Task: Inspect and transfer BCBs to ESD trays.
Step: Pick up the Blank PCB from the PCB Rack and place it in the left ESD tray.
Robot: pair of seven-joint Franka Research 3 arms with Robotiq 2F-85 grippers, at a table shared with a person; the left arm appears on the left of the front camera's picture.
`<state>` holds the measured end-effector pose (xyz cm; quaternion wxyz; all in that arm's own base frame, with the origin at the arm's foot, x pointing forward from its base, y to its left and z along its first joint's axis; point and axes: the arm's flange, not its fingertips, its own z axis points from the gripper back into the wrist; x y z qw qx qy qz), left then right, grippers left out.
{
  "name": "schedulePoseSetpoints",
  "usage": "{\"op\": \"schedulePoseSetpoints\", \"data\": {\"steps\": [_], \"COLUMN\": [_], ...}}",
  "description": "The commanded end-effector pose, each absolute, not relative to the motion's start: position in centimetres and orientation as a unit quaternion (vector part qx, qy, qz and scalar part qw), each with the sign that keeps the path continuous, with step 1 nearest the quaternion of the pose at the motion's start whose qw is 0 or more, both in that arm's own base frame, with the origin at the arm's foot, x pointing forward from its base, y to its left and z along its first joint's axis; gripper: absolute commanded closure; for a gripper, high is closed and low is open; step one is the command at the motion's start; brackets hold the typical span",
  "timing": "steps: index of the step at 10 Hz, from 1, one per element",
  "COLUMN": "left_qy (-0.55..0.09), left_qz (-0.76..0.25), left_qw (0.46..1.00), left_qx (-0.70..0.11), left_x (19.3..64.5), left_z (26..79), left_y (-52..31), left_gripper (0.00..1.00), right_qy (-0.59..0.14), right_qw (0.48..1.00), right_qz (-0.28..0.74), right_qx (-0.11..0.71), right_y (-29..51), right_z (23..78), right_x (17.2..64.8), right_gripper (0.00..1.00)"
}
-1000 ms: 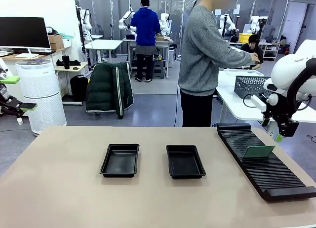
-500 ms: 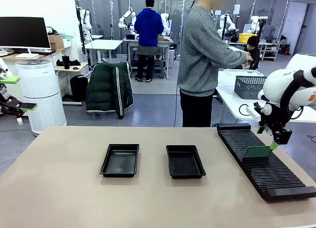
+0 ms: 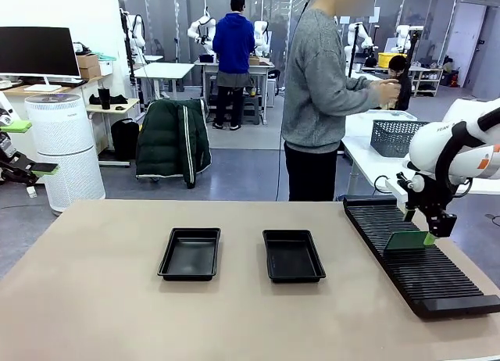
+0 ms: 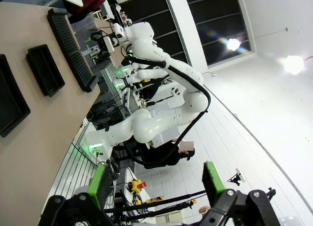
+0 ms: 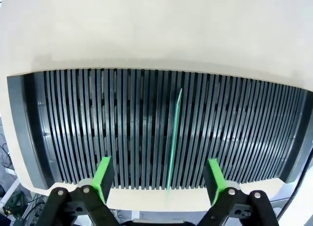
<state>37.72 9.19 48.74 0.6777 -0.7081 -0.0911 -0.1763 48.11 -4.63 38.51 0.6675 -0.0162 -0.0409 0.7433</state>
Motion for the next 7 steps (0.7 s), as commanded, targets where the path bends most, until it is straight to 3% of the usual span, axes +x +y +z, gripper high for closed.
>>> {"op": "schedulePoseSetpoints", "data": {"steps": [1,7], "left_qy": [-0.093,-0.093], "left_qz": [-0.176,-0.176], "left_qw": [0.678,0.678], "left_qx": [-0.708,-0.708], "left_x": [37.66,37.66], "left_z": [48.86,48.86], "left_y": [9.26,9.26], "left_gripper": [0.0,0.0], "right_qy": [-0.052,-0.057], "right_qw": [0.657,0.665], "right_qz": [0.752,0.744], "right_qx": [-0.022,-0.03], "right_y": [-5.08,-5.48], "right_z": [38.0,37.08], "right_x": [48.74,49.16], "right_gripper": [0.07,0.37]}}
